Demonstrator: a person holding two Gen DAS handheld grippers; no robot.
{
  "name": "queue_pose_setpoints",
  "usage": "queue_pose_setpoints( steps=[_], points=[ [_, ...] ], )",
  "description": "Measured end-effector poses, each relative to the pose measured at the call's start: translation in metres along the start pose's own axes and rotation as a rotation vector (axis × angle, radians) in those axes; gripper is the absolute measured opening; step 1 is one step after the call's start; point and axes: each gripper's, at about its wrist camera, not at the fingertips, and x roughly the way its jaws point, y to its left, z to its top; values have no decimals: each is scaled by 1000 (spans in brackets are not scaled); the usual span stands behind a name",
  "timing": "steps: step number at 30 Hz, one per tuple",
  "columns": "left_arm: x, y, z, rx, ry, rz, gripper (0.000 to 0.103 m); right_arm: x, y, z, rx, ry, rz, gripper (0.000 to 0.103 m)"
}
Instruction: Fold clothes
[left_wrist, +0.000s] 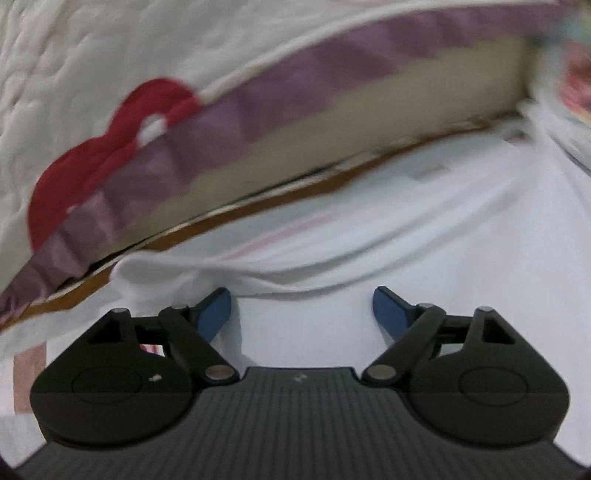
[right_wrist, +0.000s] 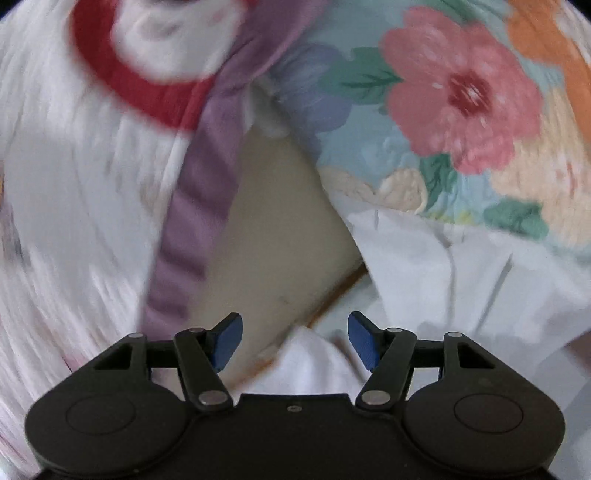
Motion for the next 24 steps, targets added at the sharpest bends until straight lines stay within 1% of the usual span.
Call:
queue_pose_setpoints(
  steps=[1,2,3,4,5,6,7,8,10,13,14,15,18,19,20,21,24],
  points=[
    [5,2,6,10,-5,66,67,1,2,-5,-67,20,-24,65],
    [10,3,13,21,-10,132,53,2,4,-10,-128,42,-45,62],
    [16,5,19,31,-15,198,34,4,6,-14,-180,70,-61,61],
    [20,8,25,31,-19,263,26,7,9,-17,-233,96,-77,59],
    [22,17,29,-5,-26,316,22,9,12,-20,-280,117,-92,59],
    [19,30,32,-70,-47,343,22,10,15,-23,-314,128,-101,59],
    [13,43,32,-136,-75,334,22,11,19,-24,-345,138,-110,59],
    [7,53,29,-171,-99,293,22,12,22,-26,-374,146,-122,59],
    [-4,71,22,-228,-140,214,25,16,28,-28,-427,156,-142,59],
    [-14,81,2,-181,-156,126,42,25,32,-33,-504,165,-164,59],
    [-18,84,-4,-166,-162,96,49,27,31,-35,-520,162,-169,59],
    [-20,89,-11,-164,-164,64,53,28,28,-37,-520,162,-172,59],
    [-23,115,-29,-270,-151,-63,56,32,21,-42,-505,173,-183,59],
    [-21,121,-32,-290,-142,-117,56,33,18,-44,-495,180,-187,59],
    [-19,121,-33,-281,-122,-142,59,34,16,-45,-487,185,-185,59],
    [-16,120,-34,-269,-104,-155,60,34,15,-45,-479,190,-179,59],
    [-8,107,-31,-221,-69,-103,65,36,15,-45,-463,204,-161,59]
  ],
)
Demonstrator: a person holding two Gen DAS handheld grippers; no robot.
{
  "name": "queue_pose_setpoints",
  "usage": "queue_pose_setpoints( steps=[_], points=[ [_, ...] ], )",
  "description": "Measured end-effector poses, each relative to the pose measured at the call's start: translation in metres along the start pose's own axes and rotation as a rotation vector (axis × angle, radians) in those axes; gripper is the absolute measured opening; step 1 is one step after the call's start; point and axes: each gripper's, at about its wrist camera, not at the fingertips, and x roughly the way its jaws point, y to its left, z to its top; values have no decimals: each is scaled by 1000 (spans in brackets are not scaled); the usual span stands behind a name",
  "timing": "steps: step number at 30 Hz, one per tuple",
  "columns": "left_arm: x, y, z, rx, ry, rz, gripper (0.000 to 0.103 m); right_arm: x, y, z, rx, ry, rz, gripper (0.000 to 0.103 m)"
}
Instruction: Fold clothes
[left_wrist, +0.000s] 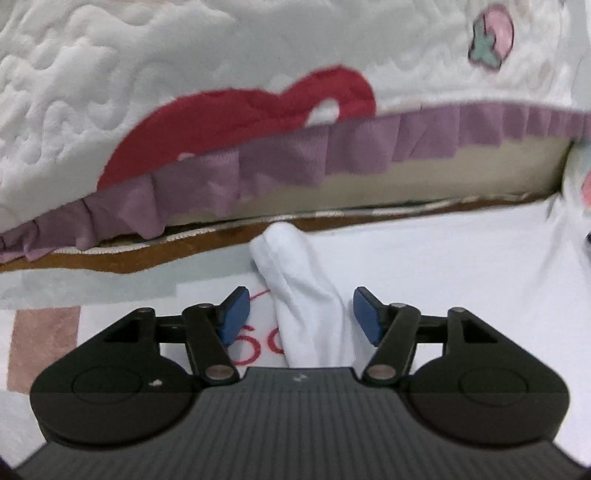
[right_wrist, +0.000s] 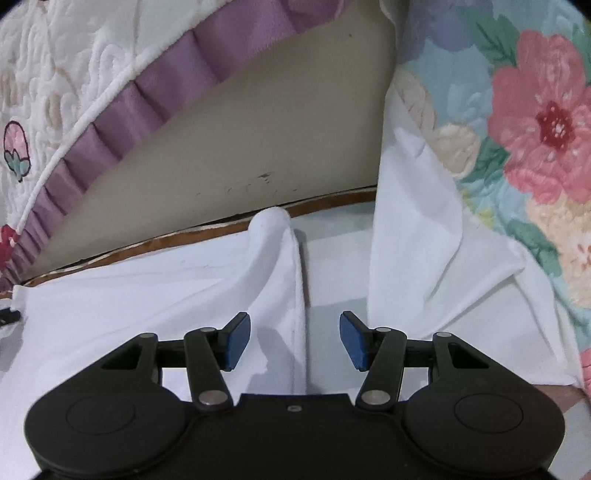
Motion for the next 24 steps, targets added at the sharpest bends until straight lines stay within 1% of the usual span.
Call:
queue_pose_setpoints(
  steps=[2,3,4,5,6,9,11,14,15,16,18,21,23,24],
  points=[
    [6,-9,4,19,-6,37,63,1,0,1,8,1,5,59],
    [8,-14,5,38,-10,59,50,2,-1,1,14,1,5,59],
    [8,-22,5,78,-18,77,34,3,-1,0,22,2,6,59],
    [9,-30,8,117,-20,91,3,4,-2,0,31,3,4,59],
    [9,-37,12,135,-21,116,4,5,-2,-1,37,5,1,59],
    [-7,-43,18,98,-97,172,4,10,-3,-3,52,7,-11,59],
    [-11,-39,19,71,-113,217,4,14,-3,-5,67,13,-14,59],
    [-10,-30,10,32,-81,281,4,16,-2,-7,71,19,-20,60],
    [-9,-26,5,12,-73,289,4,16,-2,-8,65,18,-23,60],
    [-9,-19,1,-17,-63,285,4,16,-1,-8,59,16,-26,59],
    [-8,-6,-4,-84,-43,252,4,17,-1,-7,51,18,-30,59],
    [-6,0,-2,-166,-42,201,5,18,-1,-3,44,23,-34,60],
    [-6,1,-1,-201,-34,180,5,20,1,2,44,1,-18,59],
    [-4,-1,0,-190,-31,181,5,21,2,5,43,-13,-7,59]
  ],
)
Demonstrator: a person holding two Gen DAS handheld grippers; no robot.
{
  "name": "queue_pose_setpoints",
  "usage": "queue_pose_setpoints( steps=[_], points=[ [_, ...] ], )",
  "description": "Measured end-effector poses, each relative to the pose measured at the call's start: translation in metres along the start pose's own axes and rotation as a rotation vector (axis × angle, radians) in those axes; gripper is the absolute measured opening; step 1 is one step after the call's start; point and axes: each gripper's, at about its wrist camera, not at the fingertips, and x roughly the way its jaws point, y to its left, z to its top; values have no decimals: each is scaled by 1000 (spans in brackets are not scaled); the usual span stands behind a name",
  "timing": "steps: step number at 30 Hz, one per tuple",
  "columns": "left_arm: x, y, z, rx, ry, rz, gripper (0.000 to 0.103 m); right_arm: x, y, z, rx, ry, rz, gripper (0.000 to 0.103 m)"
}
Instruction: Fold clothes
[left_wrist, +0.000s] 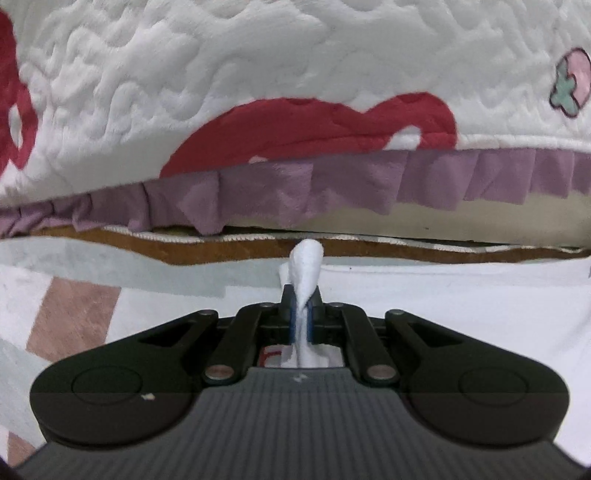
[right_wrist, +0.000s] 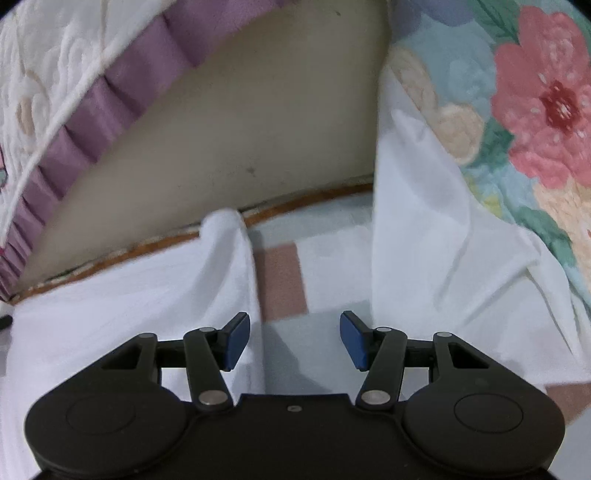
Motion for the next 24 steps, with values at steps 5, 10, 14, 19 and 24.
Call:
queue_pose_setpoints(
  steps=[5,10,14,19,24],
  points=[
    [7,-10,2,56,9,5,5,16,21,14,-29,-43,69,53],
    [7,-19,7,119,45,14,5,49,47,17,-179,-27,-37,65],
    [-2,-22,15,136,22,7,4,45,60,32,-252,-32,67,5],
    [5,-22,9,118,18,26,5,28,43,54,-167,-93,20,5],
    [9,-18,3,54,-11,26,6,36,44,49,-193,-68,-93,5]
  ],
)
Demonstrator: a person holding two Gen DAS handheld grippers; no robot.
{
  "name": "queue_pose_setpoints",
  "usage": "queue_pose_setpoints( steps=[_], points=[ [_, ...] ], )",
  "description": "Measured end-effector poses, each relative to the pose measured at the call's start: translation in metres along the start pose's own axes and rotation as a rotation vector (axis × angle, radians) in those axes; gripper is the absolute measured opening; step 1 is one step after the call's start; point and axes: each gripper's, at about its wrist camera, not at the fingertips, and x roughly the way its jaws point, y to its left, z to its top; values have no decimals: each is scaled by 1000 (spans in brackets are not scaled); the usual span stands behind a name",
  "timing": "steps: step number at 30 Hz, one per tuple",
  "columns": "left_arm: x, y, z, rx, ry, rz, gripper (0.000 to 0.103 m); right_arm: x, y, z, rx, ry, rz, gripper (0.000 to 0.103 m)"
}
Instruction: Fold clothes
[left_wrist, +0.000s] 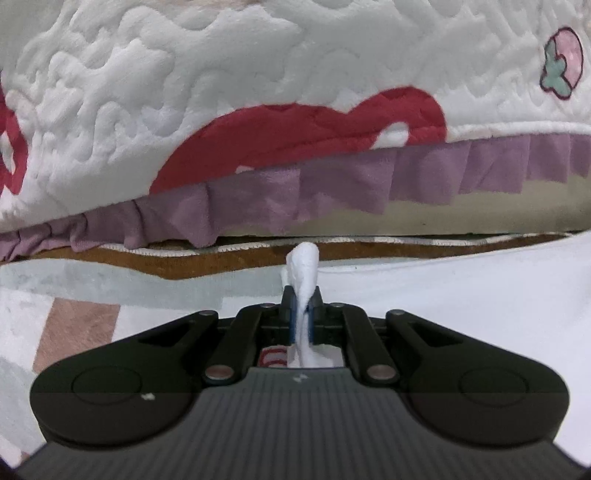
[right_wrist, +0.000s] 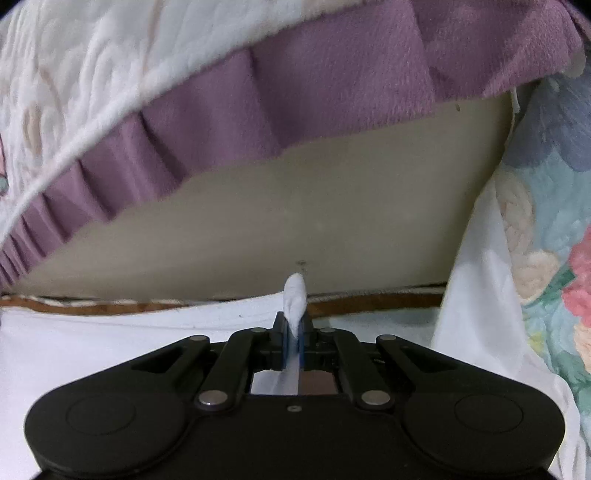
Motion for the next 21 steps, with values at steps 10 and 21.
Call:
queue_pose_setpoints(
  steps=[10,21],
  points=[
    [-24,-10,7,126,-115,-37,24,-13,-2,-5,44,-30,-18,37],
    [-18,-61,-16,250,22,-126,40,19,104,-29,-110,180,159,56]
  ],
)
